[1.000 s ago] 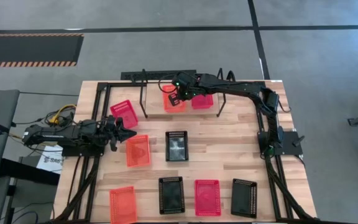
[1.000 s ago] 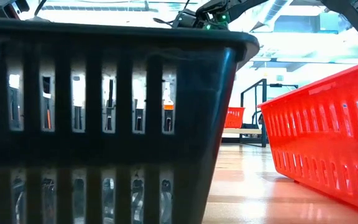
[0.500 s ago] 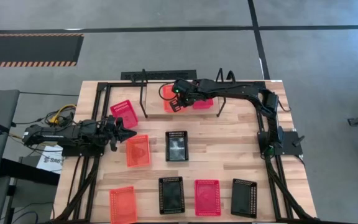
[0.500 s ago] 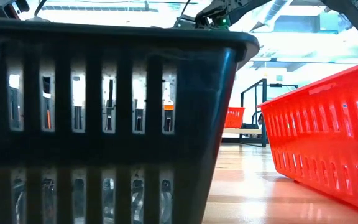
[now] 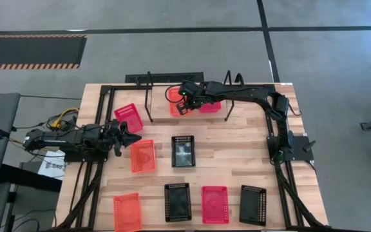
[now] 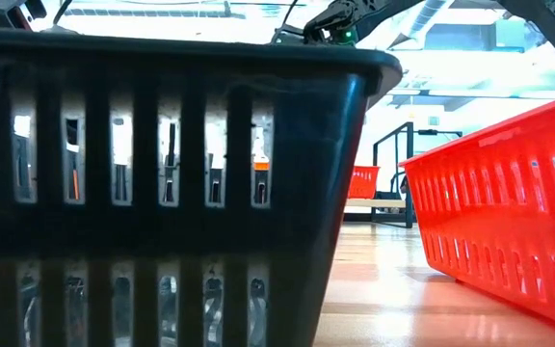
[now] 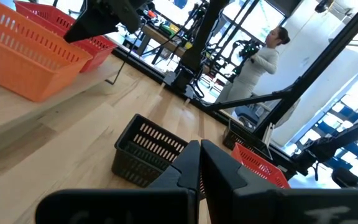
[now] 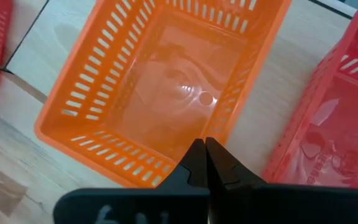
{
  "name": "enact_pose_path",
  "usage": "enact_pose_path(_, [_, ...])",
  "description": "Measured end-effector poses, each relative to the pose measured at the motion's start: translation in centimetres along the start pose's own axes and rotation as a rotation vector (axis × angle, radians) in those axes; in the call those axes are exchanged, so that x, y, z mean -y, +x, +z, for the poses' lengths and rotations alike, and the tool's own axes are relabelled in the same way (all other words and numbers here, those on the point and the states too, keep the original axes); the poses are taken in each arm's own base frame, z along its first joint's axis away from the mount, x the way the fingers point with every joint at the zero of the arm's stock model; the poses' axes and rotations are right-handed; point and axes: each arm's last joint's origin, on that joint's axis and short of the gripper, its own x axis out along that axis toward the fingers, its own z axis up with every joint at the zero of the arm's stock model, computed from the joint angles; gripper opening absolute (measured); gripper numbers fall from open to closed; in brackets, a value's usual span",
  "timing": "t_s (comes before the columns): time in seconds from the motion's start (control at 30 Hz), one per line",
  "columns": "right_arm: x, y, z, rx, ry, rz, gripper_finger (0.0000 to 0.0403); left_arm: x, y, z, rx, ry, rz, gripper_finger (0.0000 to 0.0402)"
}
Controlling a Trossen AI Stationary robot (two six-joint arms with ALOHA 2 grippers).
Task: Stack baskets on shelf by color
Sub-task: Put the middle right orange bin on the shelf, then put the center black basket on the shelf
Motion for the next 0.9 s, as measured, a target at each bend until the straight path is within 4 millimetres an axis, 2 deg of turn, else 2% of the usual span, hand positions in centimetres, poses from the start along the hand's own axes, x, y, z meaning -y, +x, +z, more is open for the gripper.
enact_pose_path(0.4, [1.3, 0.1, -0.3, -0.057, -0.015, -0.108, 0.0, 0.0, 0.0, 0.0, -0.001, -0.001, -0.002, 0.0])
enact_pose_path(0.9, [-1.1, -0.6, 0.3, 0.069, 0.005, 0.027, 0.0, 0.0, 0.0, 0.0, -0.002, -0.001, -0.003, 0.0])
